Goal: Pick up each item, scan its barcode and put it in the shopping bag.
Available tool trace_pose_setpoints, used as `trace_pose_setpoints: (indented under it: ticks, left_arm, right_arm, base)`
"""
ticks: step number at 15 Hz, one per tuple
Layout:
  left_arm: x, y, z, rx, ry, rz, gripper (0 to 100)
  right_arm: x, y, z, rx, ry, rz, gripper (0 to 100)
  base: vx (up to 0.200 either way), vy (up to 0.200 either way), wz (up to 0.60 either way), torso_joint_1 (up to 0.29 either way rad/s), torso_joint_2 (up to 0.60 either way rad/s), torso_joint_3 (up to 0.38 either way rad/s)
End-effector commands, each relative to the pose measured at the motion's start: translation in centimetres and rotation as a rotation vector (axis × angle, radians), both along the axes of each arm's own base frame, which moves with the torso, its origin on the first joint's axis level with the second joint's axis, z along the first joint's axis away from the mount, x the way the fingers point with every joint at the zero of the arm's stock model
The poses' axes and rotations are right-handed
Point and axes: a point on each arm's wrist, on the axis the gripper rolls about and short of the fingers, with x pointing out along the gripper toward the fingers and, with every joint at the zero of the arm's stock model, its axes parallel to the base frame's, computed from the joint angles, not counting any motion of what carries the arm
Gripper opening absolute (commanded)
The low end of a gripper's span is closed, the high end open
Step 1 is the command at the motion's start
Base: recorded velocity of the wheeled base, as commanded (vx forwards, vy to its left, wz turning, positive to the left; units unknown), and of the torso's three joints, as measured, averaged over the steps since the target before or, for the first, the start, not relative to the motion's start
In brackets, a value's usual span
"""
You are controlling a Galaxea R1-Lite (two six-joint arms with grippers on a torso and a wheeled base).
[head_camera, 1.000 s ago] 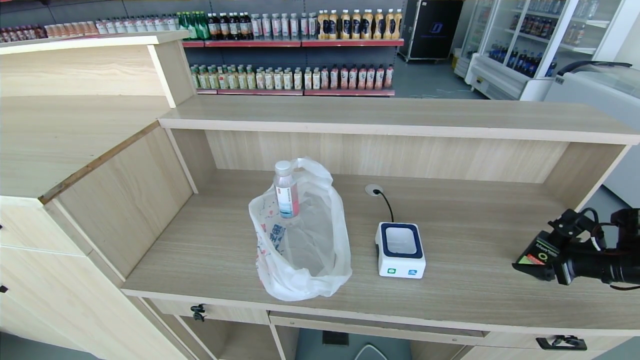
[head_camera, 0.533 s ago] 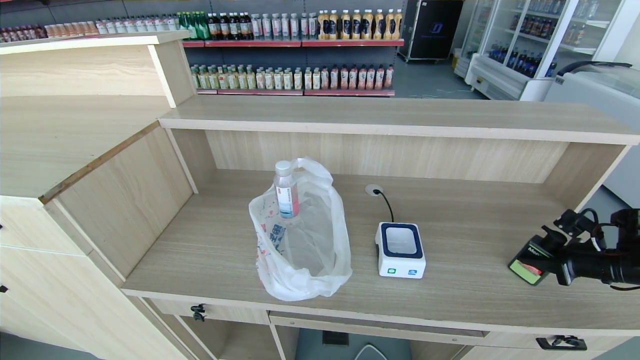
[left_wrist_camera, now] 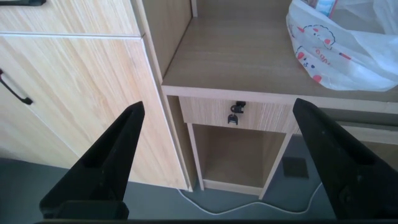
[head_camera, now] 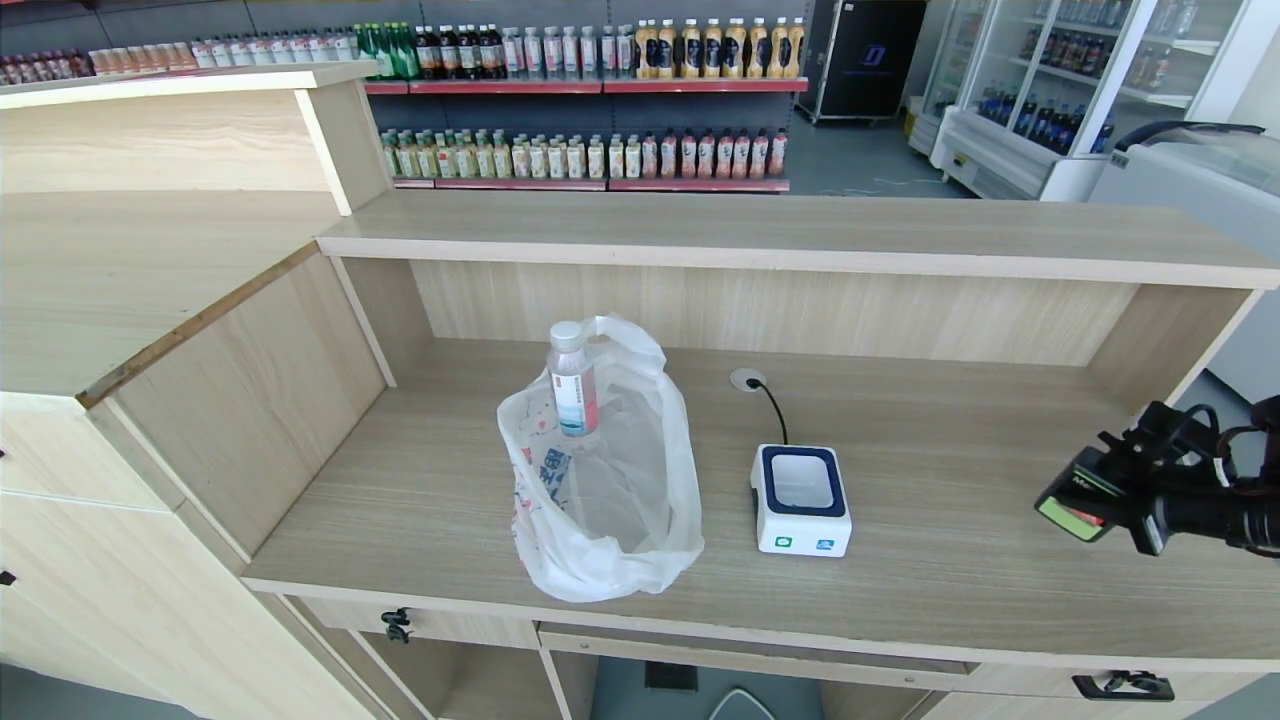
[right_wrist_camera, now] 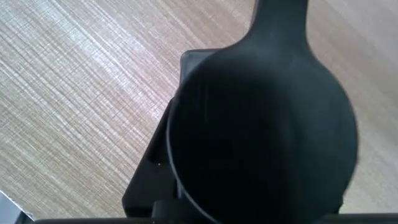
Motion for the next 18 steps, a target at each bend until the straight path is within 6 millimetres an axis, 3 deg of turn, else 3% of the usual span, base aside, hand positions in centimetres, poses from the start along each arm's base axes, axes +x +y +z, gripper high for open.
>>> trace_pose_setpoints:
  ticks: [1, 4, 6, 8, 9, 10, 13, 18]
  left_arm:
    - [0.0, 0.0, 0.0, 0.0, 0.002, 0.001, 100]
    - [0.0, 0.0, 0.0, 0.0, 0.002, 0.001, 100]
    - [0.0, 0.0, 0.0, 0.0, 0.002, 0.001, 100]
    - [0.0, 0.0, 0.0, 0.0, 0.002, 0.001, 100]
    - [0.0, 0.0, 0.0, 0.0, 0.0, 0.001, 100]
    - [0.0, 0.0, 0.0, 0.0, 0.002, 0.001, 100]
    - [0.0, 0.0, 0.0, 0.0, 0.002, 0.001, 100]
    - [0.0, 0.0, 0.0, 0.0, 0.0, 0.001, 100]
  right_arm:
    - [-3.5, 2.0, 6.8, -0.169, -0.206, 0.039, 0]
    - [-9.3, 5.9, 12.6, -0.387, -0.434, 0.113, 0]
    - [-12.6, 9.8, 15.4, -0.578, -0.664, 0.308, 0]
    - [-14.7, 12.8, 16.6, -0.723, -0.855, 0.479, 0]
    - [-15.4, 13.4, 17.0, -0.8, -0.92, 0.508, 0]
    - [-16.6, 14.4, 18.0, -1.01, -1.082, 0.576, 0]
    - [-18.1, 16.2, 16.9, -1.295, -1.305, 0.724, 0]
    - [-21.7, 17.4, 15.4, -1.441, -1.549, 0.699, 0]
  base:
    - [0.0, 0.0, 0.0, 0.0, 0.0, 0.0]
    - [0.0, 0.0, 0.0, 0.0, 0.0, 0.0]
    - [0.0, 0.0, 0.0, 0.0, 0.0, 0.0]
    - [0.0, 0.0, 0.0, 0.0, 0.0, 0.0]
    - [0.0, 0.0, 0.0, 0.0, 0.0, 0.0]
    - [0.0, 0.0, 0.0, 0.0, 0.0, 0.0]
    - [0.0, 0.0, 0.0, 0.0, 0.0, 0.0]
    - [0.0, 0.0, 0.0, 0.0, 0.0, 0.0]
